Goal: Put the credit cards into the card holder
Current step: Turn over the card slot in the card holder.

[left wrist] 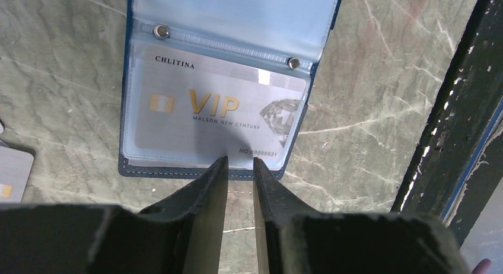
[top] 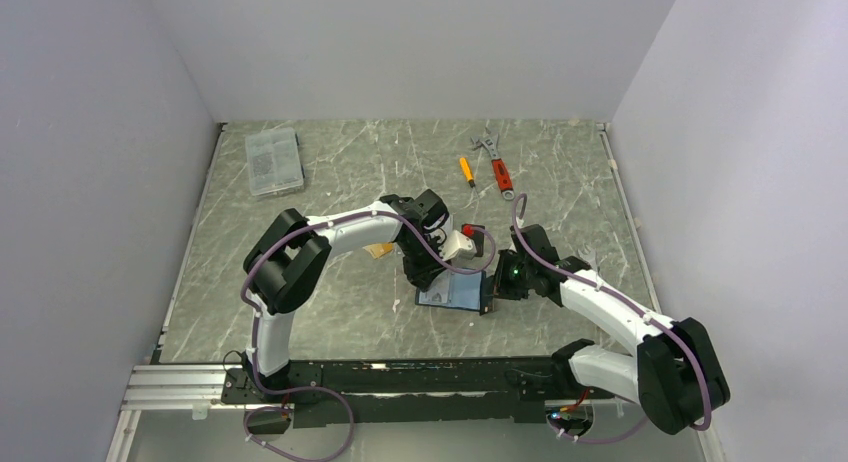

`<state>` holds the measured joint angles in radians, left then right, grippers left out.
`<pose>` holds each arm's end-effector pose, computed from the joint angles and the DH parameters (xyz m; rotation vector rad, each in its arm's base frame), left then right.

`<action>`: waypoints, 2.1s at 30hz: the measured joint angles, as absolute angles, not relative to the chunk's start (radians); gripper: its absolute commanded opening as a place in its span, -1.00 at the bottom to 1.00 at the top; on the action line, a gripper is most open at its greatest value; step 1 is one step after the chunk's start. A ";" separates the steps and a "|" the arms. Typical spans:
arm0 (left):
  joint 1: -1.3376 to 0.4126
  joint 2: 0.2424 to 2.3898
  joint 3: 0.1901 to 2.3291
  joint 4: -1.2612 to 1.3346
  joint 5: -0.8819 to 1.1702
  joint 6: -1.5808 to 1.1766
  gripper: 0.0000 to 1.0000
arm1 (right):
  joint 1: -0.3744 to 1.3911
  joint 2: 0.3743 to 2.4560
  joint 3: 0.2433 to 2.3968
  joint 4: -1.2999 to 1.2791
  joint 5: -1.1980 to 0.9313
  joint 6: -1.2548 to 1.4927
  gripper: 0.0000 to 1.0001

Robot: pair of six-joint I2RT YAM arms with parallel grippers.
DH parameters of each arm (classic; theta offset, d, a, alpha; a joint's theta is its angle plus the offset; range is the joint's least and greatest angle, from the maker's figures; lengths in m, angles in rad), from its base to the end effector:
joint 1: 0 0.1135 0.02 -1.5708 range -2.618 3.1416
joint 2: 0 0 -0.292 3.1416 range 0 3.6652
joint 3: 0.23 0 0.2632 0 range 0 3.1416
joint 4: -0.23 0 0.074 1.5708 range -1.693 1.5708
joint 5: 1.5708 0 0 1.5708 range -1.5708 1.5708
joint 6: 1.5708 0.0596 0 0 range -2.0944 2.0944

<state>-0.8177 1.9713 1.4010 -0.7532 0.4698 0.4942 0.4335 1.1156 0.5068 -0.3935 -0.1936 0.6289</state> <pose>0.2628 -0.3198 0.1713 1.8274 2.2336 -0.7391 0.1835 0.0976 0.1668 0.1858 2.6744 0.6210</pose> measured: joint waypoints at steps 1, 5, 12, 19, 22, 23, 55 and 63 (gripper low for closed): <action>-0.818 1.971 1.401 -0.753 0.470 0.495 -0.45 | 0.434 1.116 0.507 -0.393 -0.195 0.629 -1.00; -0.818 1.971 1.401 -0.753 0.470 0.497 -0.46 | 0.434 1.118 0.504 -0.387 -0.204 0.629 -1.00; -0.818 1.972 1.400 -0.752 0.457 0.511 -0.50 | 0.434 1.128 0.503 -0.374 -0.225 0.628 -1.00; -0.818 1.974 1.393 -0.744 0.443 0.514 -0.53 | 0.434 1.132 0.503 -0.364 -0.249 0.628 -1.00; -0.818 1.974 1.389 -0.739 0.440 0.516 -0.54 | 0.434 1.131 0.499 -0.355 -0.264 0.628 -1.00; -0.818 1.974 1.388 -0.738 0.439 0.516 -0.54 | 0.434 1.131 0.498 -0.352 -0.270 0.628 -1.00; -0.817 1.974 1.386 -0.737 0.437 0.524 -0.60 | 0.434 1.069 0.511 -0.408 -0.250 0.605 -1.00; -0.817 1.974 1.386 -0.737 0.437 0.531 -0.61 | 0.434 1.098 0.511 -0.386 -0.272 0.604 -1.00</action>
